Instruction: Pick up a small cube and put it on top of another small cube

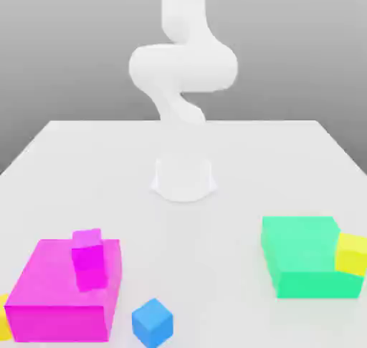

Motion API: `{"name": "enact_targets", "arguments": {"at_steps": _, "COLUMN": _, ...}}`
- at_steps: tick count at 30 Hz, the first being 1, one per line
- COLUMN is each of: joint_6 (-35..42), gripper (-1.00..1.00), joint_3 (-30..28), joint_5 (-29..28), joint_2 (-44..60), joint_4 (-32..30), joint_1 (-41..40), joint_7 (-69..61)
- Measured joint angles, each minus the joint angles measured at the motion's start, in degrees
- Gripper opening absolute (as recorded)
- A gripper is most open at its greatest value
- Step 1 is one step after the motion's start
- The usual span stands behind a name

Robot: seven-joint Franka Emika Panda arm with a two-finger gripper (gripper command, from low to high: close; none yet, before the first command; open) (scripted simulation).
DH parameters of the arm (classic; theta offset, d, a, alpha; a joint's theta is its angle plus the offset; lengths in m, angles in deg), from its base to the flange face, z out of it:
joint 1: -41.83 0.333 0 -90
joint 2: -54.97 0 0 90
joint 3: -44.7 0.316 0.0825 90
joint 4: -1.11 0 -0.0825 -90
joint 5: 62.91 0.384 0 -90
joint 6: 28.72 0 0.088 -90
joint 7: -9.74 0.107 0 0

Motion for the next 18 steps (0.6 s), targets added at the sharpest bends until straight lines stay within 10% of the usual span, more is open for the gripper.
{"name": "enact_targets", "arguments": {"at_steps": 18, "joint_6": -9.6, "gripper": 0.00, "joint_3": -5.7, "joint_5": 0.5, "joint_2": 37.7, "joint_4": 3.0, "joint_1": -13.9, "joint_7": 23.6}}
